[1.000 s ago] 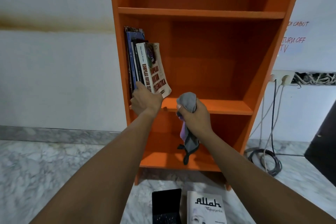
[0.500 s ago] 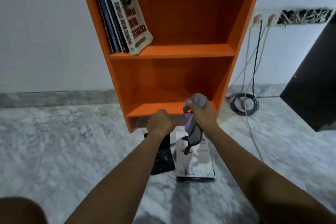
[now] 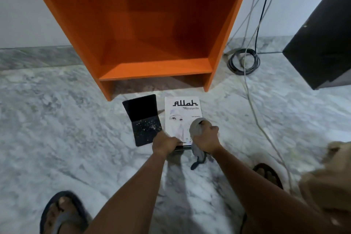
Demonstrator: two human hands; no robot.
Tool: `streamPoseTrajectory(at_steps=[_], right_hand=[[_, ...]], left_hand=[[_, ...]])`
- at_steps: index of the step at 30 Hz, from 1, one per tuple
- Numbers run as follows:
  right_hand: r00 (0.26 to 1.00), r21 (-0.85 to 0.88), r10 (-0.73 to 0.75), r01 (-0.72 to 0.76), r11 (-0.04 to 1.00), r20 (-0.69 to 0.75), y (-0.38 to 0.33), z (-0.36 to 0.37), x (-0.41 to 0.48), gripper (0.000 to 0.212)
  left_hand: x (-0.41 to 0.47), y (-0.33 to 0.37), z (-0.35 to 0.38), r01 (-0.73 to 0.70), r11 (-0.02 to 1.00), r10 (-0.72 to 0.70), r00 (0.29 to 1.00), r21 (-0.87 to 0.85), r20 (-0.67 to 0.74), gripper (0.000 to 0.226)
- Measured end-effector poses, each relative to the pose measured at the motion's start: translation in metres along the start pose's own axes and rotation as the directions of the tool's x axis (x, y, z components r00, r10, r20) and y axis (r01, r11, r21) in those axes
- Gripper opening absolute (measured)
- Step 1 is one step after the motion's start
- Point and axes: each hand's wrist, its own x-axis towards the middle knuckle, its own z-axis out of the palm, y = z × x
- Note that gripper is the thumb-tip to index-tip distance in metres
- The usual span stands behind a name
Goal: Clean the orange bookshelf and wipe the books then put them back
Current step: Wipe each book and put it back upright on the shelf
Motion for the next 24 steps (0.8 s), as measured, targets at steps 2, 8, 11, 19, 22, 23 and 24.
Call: streamPoseTrajectory(at_steps=[2,8,11,19,22,23,24], right_hand=[[0.999,-0.139,-0.038,0.038,0.990,0.001,0.012,0.012,0.000,0.065],[0.995,-0.243,-0.050,0.028,0.970,-0.088,0.026,0.019,0.003,0.056],[0.996,-0.190,-0.081,0.071,0.979,-0.046,0.034,0.016,0.008,0.055],[0.868,-0.082,-0.491,0.496,0.865,0.075,-0.001,0.021,-0.034,0.061],[0.781,-0.131,-0.624,0.622,0.772,0.027,-0.030,0.008,-0.042,0.054],[0.742,-0.154,-0.670,0.660,0.735,-0.016,-0.041,-0.002,-0.044,0.050],[0.699,-0.174,-0.711,0.693,0.700,-0.080,-0.051,-0.013,-0.046,0.044]], left_hand=[[0.004,-0.001,-0.001,0.057,0.991,-0.056,0.998,-0.123,0.012,0.044],[0.014,-0.007,-0.004,0.139,0.933,-0.098,0.986,-0.331,0.137,0.023],[0.006,0.003,-0.004,0.197,0.833,-0.045,0.955,-0.517,0.292,0.042],[-0.028,0.021,-0.041,0.056,0.829,0.208,0.893,-0.556,0.400,0.059],[-0.055,0.031,-0.061,-0.028,0.866,0.275,0.861,-0.499,0.428,0.058],[-0.065,0.037,-0.066,-0.051,0.870,0.299,0.846,-0.491,0.442,0.057],[-0.076,0.043,-0.073,-0.073,0.876,0.316,0.833,-0.476,0.454,0.056]])
